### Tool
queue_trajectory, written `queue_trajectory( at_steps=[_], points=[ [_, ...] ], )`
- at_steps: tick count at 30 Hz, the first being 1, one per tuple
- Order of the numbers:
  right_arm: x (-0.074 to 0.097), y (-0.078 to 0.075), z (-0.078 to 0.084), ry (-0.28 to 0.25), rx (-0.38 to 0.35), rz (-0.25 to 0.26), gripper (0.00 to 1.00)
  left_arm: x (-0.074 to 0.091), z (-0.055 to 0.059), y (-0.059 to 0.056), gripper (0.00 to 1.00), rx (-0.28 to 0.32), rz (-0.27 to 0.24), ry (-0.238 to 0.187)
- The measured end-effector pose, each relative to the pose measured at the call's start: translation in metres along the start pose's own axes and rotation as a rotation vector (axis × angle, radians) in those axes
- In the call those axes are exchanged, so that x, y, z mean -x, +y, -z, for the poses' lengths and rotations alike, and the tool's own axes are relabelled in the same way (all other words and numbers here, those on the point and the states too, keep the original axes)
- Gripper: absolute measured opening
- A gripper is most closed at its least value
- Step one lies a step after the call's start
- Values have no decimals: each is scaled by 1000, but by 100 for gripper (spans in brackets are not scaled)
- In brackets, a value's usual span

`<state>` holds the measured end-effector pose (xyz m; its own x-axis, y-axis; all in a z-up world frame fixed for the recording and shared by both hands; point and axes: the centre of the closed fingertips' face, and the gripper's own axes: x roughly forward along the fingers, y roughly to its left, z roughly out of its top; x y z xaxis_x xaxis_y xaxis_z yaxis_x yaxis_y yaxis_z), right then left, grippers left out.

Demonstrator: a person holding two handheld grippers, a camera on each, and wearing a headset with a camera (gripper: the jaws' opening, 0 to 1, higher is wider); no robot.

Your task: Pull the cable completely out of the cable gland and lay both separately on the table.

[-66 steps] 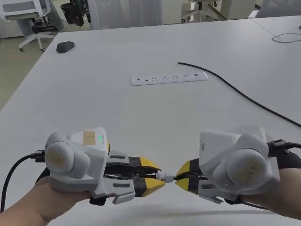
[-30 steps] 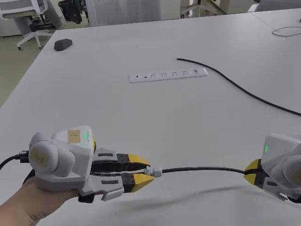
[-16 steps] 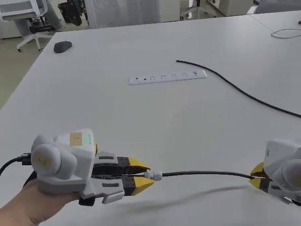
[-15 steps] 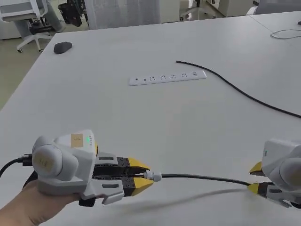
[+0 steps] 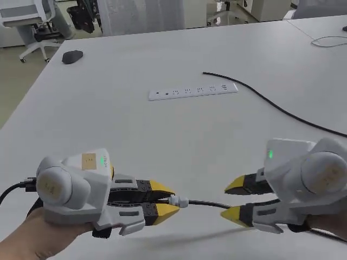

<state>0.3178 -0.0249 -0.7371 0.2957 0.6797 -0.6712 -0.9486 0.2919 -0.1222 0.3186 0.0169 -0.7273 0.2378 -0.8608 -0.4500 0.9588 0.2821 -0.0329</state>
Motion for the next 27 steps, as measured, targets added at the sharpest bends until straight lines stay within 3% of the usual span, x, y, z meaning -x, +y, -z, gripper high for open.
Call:
queue_trajectory(
  at_steps=[5,10,18,23,27],
  points=[
    [-17,7,-14,2,52,-32,15,0,-2,-1,15,0,-1,-6],
    [-28,16,-12,30,95,-57,11,0,-4,-1,15,-10,-3,-6],
    [-32,15,-18,29,148,-28,0,0,-2,-4,15,-18,0,2],
    [-29,12,-18,19,119,-34,0,-1,-4,-3,15,-16,4,-10],
    [-24,9,-7,48,116,-20,0,0,-4,-1,15,-11,0,-12]
  ],
)
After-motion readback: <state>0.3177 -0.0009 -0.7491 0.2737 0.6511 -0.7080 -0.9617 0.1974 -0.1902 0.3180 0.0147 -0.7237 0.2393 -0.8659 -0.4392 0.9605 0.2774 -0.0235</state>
